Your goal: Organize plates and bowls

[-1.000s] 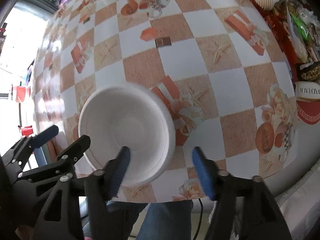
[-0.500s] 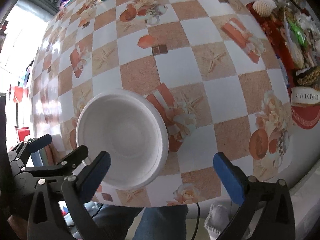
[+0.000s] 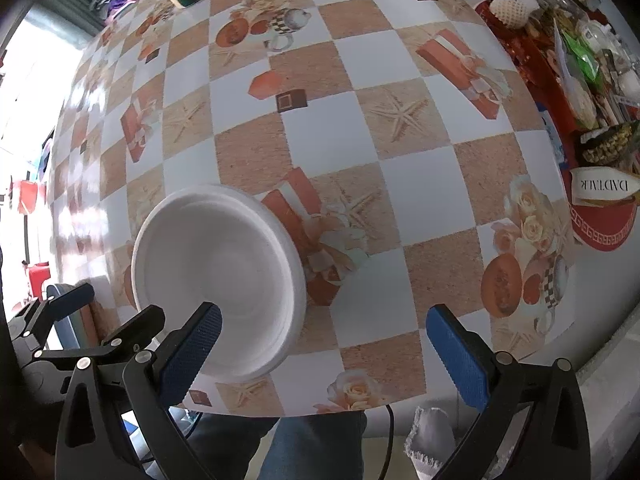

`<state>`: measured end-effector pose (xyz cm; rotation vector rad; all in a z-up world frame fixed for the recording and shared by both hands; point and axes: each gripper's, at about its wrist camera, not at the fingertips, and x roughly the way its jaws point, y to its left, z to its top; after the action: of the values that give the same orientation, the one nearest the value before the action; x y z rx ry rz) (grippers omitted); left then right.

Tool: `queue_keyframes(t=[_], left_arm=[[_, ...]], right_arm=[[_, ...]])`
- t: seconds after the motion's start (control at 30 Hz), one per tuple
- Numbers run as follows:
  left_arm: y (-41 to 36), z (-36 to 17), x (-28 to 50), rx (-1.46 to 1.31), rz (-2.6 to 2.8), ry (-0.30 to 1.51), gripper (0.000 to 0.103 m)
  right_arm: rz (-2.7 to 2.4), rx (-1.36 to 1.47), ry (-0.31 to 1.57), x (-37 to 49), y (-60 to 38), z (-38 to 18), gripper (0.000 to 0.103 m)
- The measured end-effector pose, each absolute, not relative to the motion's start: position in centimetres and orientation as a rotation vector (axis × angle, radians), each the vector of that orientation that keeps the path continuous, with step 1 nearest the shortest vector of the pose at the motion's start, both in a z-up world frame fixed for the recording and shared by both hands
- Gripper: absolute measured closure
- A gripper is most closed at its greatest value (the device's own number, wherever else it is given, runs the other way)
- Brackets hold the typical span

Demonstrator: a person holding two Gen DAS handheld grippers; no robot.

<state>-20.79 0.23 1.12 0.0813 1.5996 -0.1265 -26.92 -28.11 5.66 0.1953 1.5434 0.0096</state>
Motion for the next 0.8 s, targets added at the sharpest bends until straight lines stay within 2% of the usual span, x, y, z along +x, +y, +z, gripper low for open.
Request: queue_keyframes(t=[0.8], left_arm=[[-0.7,-1.2,-19.7,0.12,-0.101,1.635,0.0]], right_arm=[[-0.007,0.19,1.599,-26.4,-28.1,2.9,0.0]])
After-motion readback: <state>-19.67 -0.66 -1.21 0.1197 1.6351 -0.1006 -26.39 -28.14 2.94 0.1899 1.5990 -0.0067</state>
